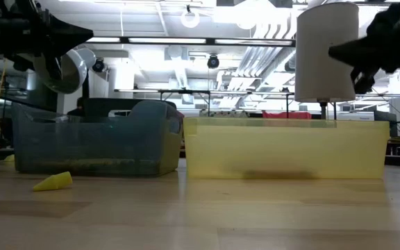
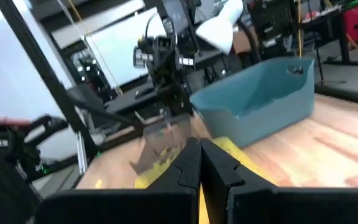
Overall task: Sort crayons
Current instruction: Return to Home Position
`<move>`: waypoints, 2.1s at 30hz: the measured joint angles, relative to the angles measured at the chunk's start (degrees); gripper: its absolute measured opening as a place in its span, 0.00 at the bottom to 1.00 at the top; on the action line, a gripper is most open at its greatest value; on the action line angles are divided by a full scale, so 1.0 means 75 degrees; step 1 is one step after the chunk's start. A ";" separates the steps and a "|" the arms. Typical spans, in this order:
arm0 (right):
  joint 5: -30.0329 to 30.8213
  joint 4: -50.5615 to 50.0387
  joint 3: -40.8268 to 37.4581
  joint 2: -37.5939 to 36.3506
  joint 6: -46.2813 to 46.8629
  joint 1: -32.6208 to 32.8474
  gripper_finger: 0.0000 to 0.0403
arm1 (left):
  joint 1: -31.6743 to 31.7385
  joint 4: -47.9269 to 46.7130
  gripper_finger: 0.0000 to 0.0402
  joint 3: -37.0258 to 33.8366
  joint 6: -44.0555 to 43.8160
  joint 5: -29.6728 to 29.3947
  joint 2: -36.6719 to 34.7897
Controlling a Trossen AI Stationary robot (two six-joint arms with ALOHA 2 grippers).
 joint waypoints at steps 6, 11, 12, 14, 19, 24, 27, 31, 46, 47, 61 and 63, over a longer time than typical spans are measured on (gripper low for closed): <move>-0.0251 0.0027 -0.0084 0.0361 0.0192 0.0000 0.00 | 0.0000 -0.0286 0.00 0.0000 0.0000 0.0000 -0.0001; -0.0248 0.0027 -0.0084 0.0433 0.0206 0.0000 0.00 | 0.0003 -0.0867 0.00 0.0000 0.0003 0.0000 -0.0027; -0.0248 0.0027 -0.0084 0.0429 0.0220 0.0000 0.00 | 0.0003 -0.1085 0.00 0.0000 0.0003 0.0000 -0.0027; -0.0248 0.0024 -0.0084 0.0429 0.0204 0.0000 0.00 | 0.0000 -0.1674 0.00 0.0004 0.0028 -0.0008 -0.0028; -0.0247 0.0027 -0.0084 0.0431 0.0204 0.0000 0.00 | -0.0006 -0.1664 0.00 0.0006 0.0278 0.0065 -0.0029; -0.0248 0.0041 -0.0084 -0.0027 0.0205 0.0000 0.00 | -0.0006 -0.1652 0.00 0.0006 0.0340 0.0075 -0.0028; -0.0239 0.0178 -0.0090 -0.0020 0.0202 0.0007 0.00 | -0.0006 -0.1645 0.00 0.0006 0.0338 0.0079 -0.0029; -0.0248 0.0090 -0.0096 -0.0019 0.0204 0.0009 0.00 | -0.0006 -0.1643 0.00 0.0006 0.0338 0.0079 -0.0029; -0.0248 0.0091 -0.0099 0.0080 0.0204 0.0009 0.00 | -0.0006 -0.1643 0.00 0.0003 0.0338 0.0087 0.0000; -0.0248 0.0088 -0.0099 0.0083 0.0204 0.0009 0.00 | -0.0006 -0.1637 0.00 0.0003 0.0341 0.0085 0.0000; -0.0248 0.0089 -0.0104 0.0083 0.0204 0.0009 0.00 | -0.0006 -0.1640 0.00 0.0003 0.0338 0.0085 0.0003; -0.0248 0.0088 -0.0105 0.0083 0.0204 0.0009 0.00 | -0.0006 -0.1640 0.00 0.0003 0.0341 0.0085 0.0003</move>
